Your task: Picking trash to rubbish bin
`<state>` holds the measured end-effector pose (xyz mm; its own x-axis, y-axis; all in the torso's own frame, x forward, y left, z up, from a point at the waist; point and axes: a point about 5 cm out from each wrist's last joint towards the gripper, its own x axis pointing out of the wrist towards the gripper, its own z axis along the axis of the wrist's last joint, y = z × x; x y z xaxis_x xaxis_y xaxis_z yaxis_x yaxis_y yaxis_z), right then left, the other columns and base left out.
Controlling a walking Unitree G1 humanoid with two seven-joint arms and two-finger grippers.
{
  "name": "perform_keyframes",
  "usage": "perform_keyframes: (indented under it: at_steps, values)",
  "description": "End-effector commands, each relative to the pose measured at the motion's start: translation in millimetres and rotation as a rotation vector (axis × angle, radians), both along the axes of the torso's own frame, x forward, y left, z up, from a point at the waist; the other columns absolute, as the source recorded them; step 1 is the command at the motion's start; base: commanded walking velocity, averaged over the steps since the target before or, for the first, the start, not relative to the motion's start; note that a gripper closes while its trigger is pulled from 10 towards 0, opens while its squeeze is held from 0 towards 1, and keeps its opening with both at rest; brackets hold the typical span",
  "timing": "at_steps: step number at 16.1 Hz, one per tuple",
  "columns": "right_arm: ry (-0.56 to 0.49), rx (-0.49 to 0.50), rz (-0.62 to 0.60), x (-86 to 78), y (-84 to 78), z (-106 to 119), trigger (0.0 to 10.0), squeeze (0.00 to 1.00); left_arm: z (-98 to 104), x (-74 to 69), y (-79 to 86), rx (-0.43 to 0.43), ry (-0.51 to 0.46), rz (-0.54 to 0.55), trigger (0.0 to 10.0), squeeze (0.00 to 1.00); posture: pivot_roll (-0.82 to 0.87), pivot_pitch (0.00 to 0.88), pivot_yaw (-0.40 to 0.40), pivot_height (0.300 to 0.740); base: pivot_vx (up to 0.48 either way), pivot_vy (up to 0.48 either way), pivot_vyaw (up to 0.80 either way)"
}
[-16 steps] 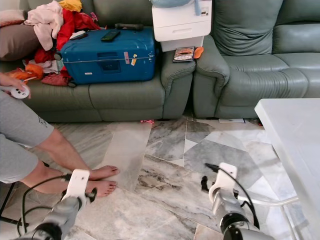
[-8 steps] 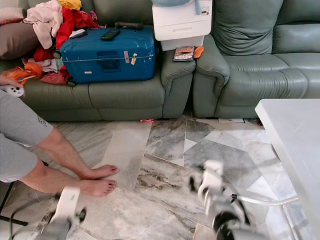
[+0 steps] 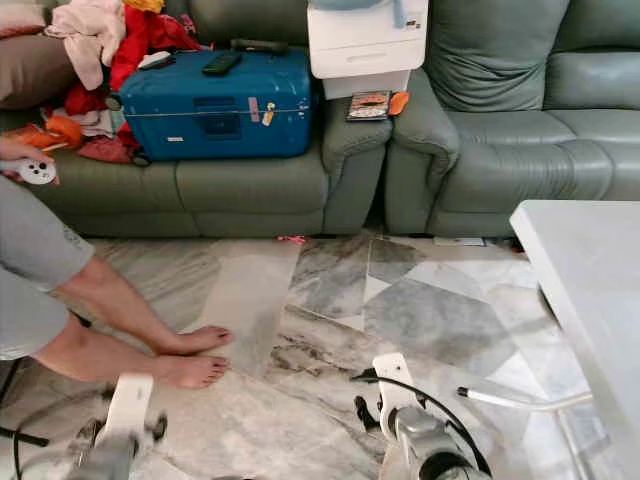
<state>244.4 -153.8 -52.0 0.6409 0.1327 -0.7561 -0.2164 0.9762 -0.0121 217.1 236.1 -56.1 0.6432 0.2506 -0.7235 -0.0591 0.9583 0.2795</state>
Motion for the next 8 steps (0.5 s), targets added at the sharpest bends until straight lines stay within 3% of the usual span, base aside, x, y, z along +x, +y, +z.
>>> perform_keyframes:
  at_steps: [1, 3, 5, 7, 8]
  values:
    - [-0.047, -0.001, 0.011, 17.2, 4.2, 12, 10.0, 0.00, 5, 14.5, -12.5, -0.061, -0.028, 0.008, 10.0, 0.00, 0.09, 0.034, -0.037, 0.740, 0.000, 0.000, 0.00]
    - [-0.081, 0.053, -0.046, 32.0, 11.7, 24, 10.0, 0.00, 11, 28.9, -32.4, -0.129, -0.056, 0.008, 10.0, 0.00, 0.09, 0.031, -0.042, 0.740, 0.000, 0.000, 0.00]
    - [-0.108, 0.131, -0.066, 43.7, 29.2, 34, 10.0, 0.00, 12, 35.0, -50.1, -0.113, -0.046, -0.072, 10.0, 0.00, 0.08, 0.028, -0.040, 0.740, 0.000, 0.000, 0.00]
    - [-0.104, 0.153, -0.016, 41.9, 45.8, 34, 10.0, 0.00, 10, 32.6, -51.0, -0.106, -0.031, -0.092, 10.0, 0.00, 0.08, 0.029, -0.039, 0.740, 0.000, 0.000, 0.00]
    - [-0.080, 0.130, 0.089, 34.3, 58.0, 29, 10.0, 0.00, 7, 27.5, -45.4, -0.129, -0.017, -0.036, 10.0, 0.00, 0.09, 0.034, -0.041, 0.740, 0.000, 0.000, 0.00]
